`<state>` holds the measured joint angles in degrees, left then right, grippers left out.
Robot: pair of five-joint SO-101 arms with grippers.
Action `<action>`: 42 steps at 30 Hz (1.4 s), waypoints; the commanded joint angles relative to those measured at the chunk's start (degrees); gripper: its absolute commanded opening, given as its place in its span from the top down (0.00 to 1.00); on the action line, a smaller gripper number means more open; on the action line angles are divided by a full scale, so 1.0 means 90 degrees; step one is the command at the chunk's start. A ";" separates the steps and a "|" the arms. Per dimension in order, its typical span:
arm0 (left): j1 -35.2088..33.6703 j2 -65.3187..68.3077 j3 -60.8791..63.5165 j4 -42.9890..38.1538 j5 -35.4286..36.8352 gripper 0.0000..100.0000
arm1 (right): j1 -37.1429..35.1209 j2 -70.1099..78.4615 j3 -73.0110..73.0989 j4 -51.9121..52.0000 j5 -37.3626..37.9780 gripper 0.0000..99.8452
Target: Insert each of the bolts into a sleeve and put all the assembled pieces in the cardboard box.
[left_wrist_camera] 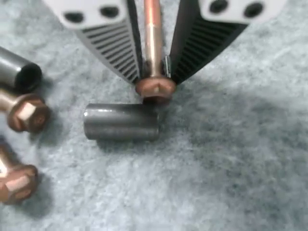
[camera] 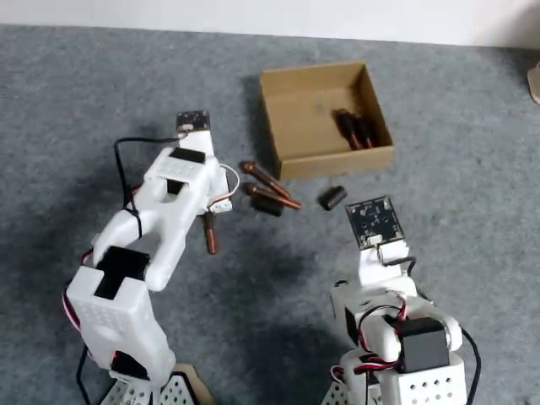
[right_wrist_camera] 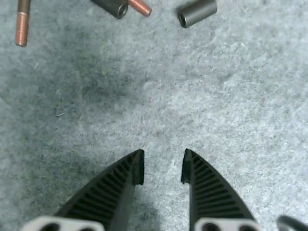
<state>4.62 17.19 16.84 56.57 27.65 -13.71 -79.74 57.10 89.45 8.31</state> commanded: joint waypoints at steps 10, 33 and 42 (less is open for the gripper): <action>-0.0249 -0.0063 0.0161 0.0352 -0.0010 0.99 | 0.0366 0.0005 -0.0063 -0.0103 0.0059 0.86; -0.0171 -0.2681 0.1490 0.0889 0.0635 0.99 | 0.0425 0.4127 -0.1216 -0.2427 -0.1133 0.86; -0.0200 -0.3121 0.1617 0.0889 0.0987 0.99 | 0.0396 0.5495 -0.2183 -0.2759 -0.2100 0.86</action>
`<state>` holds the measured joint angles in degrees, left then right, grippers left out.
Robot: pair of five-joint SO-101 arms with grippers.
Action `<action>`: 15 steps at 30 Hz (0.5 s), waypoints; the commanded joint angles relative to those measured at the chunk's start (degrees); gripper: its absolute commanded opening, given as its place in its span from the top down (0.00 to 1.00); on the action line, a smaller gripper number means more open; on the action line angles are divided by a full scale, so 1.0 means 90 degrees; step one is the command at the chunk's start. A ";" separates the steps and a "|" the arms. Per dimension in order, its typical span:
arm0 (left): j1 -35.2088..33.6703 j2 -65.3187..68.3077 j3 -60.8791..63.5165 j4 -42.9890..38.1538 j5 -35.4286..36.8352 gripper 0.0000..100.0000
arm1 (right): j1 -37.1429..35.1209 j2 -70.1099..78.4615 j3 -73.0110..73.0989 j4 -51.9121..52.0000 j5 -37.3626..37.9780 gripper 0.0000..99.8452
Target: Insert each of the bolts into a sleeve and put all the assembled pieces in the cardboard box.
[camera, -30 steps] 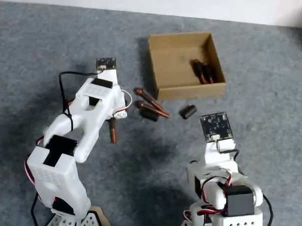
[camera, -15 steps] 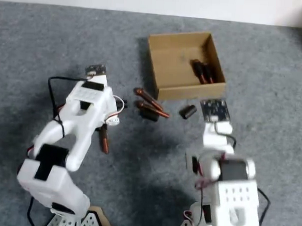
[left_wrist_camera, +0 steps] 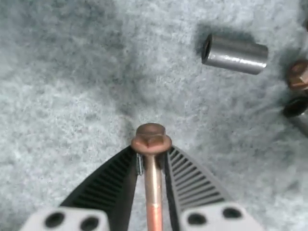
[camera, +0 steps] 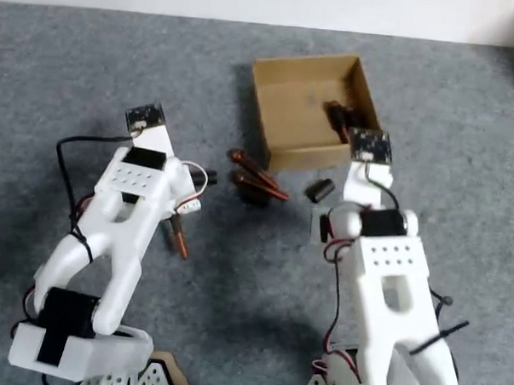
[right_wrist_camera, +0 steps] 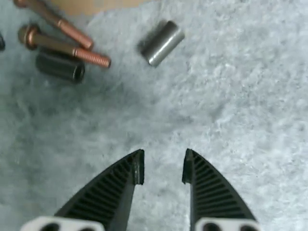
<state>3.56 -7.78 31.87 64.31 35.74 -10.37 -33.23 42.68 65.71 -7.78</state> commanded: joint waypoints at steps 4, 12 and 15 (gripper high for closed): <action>-0.0083 -0.0366 -0.0054 0.0029 0.0225 0.99 | 0.0024 0.1060 -0.1099 -0.0259 -0.0723 0.86; -0.0083 -0.0347 -0.0054 0.0029 0.0234 0.99 | 0.0024 0.2349 -0.1832 -0.0659 -0.1270 0.86; -0.0083 -0.0347 -0.0054 0.0029 0.0234 0.99 | 0.0024 0.2867 -0.2212 -0.0659 -0.1436 0.86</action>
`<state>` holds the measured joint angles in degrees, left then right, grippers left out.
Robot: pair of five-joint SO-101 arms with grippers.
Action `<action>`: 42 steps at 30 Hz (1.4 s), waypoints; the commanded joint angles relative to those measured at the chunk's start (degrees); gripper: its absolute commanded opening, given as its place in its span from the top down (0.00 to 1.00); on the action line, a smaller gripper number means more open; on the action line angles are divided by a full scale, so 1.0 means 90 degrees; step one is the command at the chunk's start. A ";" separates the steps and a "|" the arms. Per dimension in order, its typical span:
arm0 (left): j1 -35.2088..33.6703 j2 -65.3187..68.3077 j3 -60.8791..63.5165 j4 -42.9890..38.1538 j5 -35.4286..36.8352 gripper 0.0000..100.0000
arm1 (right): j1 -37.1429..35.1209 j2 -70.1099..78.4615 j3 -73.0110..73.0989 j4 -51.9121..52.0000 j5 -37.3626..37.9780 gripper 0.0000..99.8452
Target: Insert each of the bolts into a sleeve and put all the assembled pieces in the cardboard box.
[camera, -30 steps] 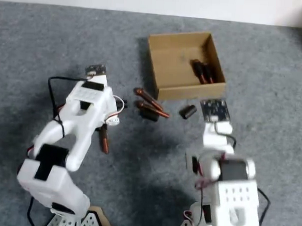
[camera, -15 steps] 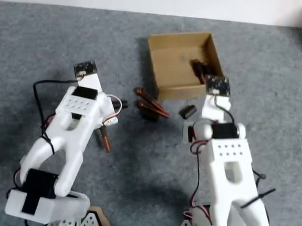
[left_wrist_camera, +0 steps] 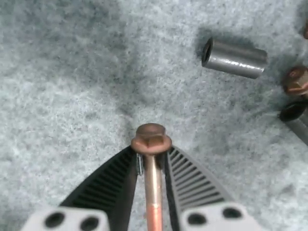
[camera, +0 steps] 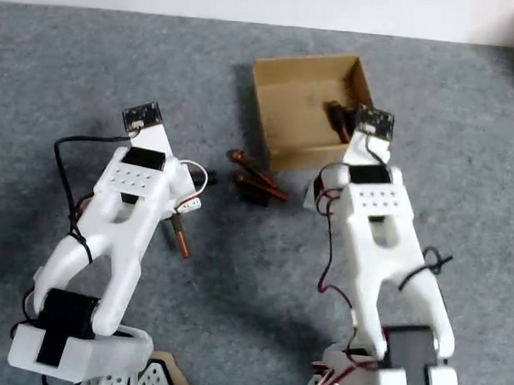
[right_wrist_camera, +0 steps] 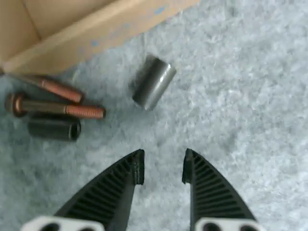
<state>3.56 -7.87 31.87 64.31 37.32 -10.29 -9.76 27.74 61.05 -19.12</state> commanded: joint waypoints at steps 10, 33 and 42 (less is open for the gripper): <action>-0.0093 -0.0347 -0.0054 0.0029 0.0049 0.99 | 0.0034 0.1929 -0.2125 -0.0103 -0.0664 0.86; -0.0093 -0.0337 -0.0054 0.0029 0.0039 0.99 | 0.0327 0.3473 -0.3140 -0.0132 -0.1026 0.86; -0.0093 -0.0337 -0.0054 0.0029 0.0039 0.99 | 0.0308 0.3512 -0.3111 -0.0083 -0.1338 0.88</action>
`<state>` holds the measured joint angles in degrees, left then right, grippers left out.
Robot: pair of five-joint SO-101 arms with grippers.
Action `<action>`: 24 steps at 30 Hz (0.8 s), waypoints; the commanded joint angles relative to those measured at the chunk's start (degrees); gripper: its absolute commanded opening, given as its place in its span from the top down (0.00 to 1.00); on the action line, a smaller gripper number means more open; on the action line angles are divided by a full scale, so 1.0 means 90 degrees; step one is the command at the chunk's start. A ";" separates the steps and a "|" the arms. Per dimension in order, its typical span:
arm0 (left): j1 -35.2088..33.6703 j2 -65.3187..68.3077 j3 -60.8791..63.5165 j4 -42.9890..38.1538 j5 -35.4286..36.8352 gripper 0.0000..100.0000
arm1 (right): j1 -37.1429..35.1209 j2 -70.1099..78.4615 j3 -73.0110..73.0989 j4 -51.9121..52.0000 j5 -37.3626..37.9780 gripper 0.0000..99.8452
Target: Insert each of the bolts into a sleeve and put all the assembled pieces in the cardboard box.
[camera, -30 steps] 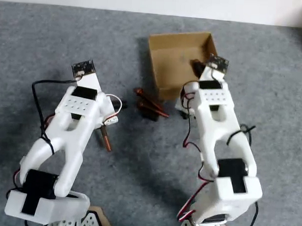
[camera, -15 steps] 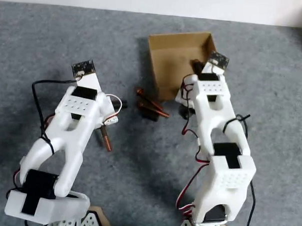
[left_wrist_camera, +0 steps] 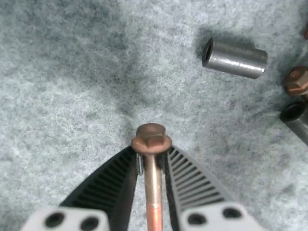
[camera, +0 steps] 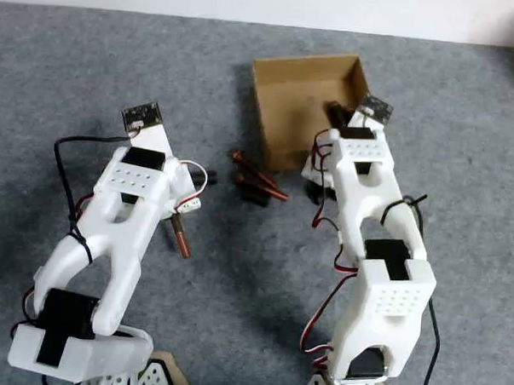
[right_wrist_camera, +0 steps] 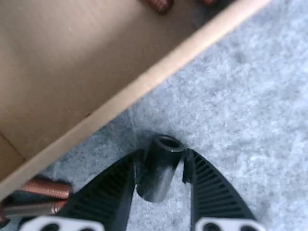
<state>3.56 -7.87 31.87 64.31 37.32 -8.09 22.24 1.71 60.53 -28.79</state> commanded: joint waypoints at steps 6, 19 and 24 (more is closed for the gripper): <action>-0.0093 -0.0337 -0.0044 0.0049 0.0039 0.99 | -0.0054 -0.0044 0.0122 -0.0083 -0.0391 1.00; -0.0083 -0.0386 0.0171 -0.0147 0.0020 0.99 | -0.0103 -0.0103 0.0269 -0.0024 0.0254 1.00; -0.0083 -0.0386 0.0171 -0.0147 0.0000 0.99 | 0.0005 -0.0103 0.0269 -0.0024 0.0840 1.00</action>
<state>3.56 -7.96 33.80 63.60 37.32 -8.09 21.98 4.18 59.82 -24.84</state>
